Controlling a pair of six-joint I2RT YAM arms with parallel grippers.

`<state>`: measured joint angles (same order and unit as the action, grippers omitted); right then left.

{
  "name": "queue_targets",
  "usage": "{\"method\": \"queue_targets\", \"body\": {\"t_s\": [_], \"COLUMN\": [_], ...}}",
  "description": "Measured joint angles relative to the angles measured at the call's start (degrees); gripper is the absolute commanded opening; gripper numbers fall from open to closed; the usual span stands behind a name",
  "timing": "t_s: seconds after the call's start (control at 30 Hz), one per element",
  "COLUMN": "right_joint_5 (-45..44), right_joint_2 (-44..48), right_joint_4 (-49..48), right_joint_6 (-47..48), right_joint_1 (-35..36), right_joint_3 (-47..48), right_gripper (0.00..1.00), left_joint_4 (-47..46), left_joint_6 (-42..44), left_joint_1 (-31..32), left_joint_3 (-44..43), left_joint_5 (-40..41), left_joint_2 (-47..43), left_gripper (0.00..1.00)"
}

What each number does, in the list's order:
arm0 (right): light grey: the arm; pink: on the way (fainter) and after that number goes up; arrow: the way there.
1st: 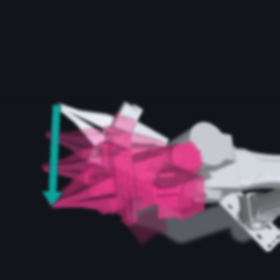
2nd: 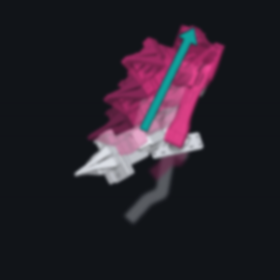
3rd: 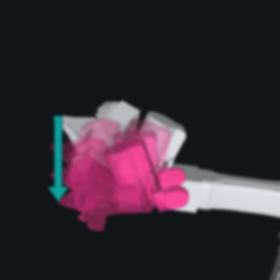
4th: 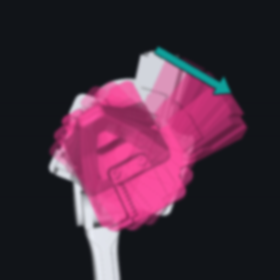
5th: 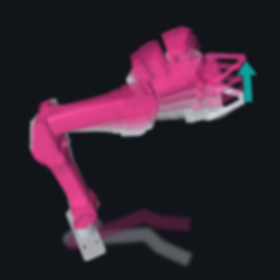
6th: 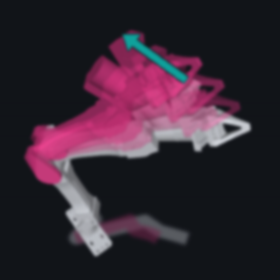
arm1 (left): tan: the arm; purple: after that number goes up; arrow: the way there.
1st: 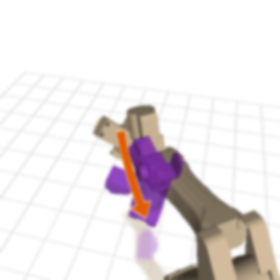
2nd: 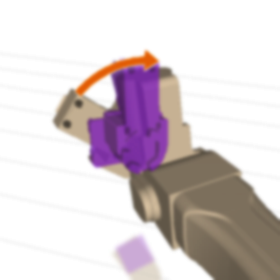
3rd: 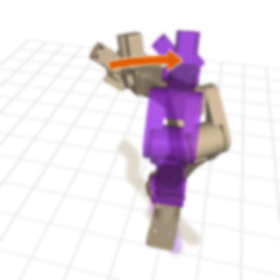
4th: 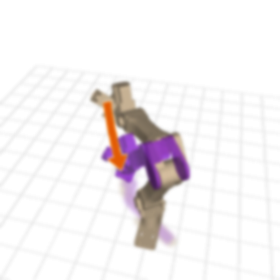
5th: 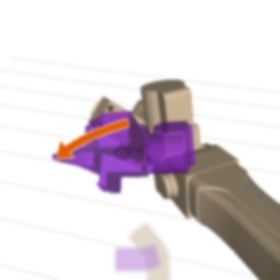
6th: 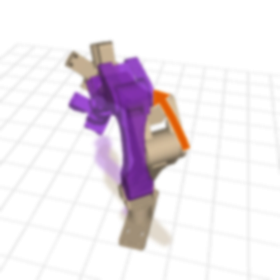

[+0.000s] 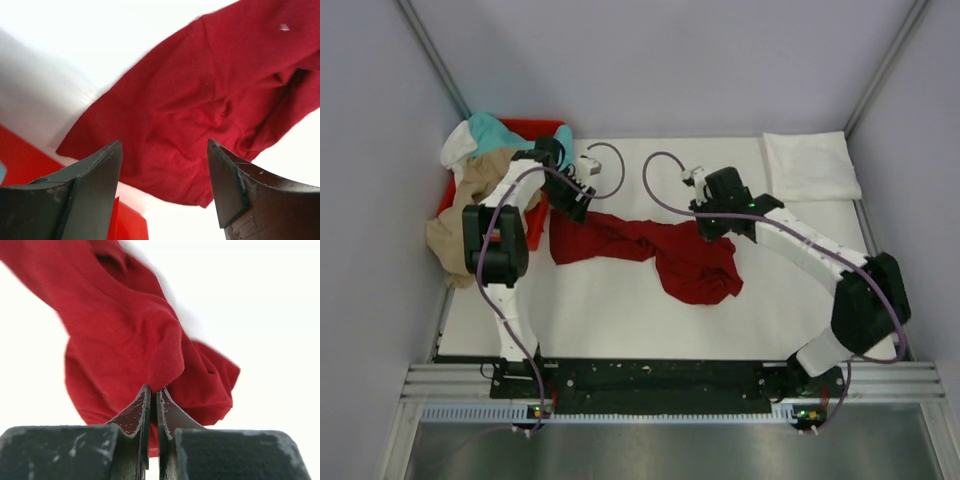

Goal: Fold and stack the t-shirts
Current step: Flatten out the tshirt

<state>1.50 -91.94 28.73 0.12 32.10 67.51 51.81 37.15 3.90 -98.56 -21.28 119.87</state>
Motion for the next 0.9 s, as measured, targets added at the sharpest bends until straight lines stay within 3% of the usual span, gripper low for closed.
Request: {"method": "queue_targets", "body": {"t_s": [0.37,0.63,0.8,0.9], "right_joint_5": [18.6,39.7,52.4,56.8], "right_joint_2": [28.5,38.4,38.7,38.6], "right_joint_4": [0.2,2.7,4.0,4.2], "right_joint_6": [4.9,6.2,4.2,3.3], "right_joint_1": [-2.0,-15.3,-24.9,-27.0], "right_joint_3": [11.1,0.2,-5.0,-6.5], "right_gripper": [0.00,0.00,0.00,0.00], "left_joint_4": [-0.2,-0.4,-1.4,-2.8], "left_joint_6": [4.0,8.1,9.3,8.2], "left_joint_1": [0.7,6.7,15.0,17.8], "left_joint_3": [5.8,13.6,16.4,15.1], "left_joint_5": [-6.1,-8.3,-6.9,-5.6], "left_joint_2": [-13.2,-15.5,-15.2,-12.5], "left_gripper": [0.75,0.74,0.73,0.73]}}
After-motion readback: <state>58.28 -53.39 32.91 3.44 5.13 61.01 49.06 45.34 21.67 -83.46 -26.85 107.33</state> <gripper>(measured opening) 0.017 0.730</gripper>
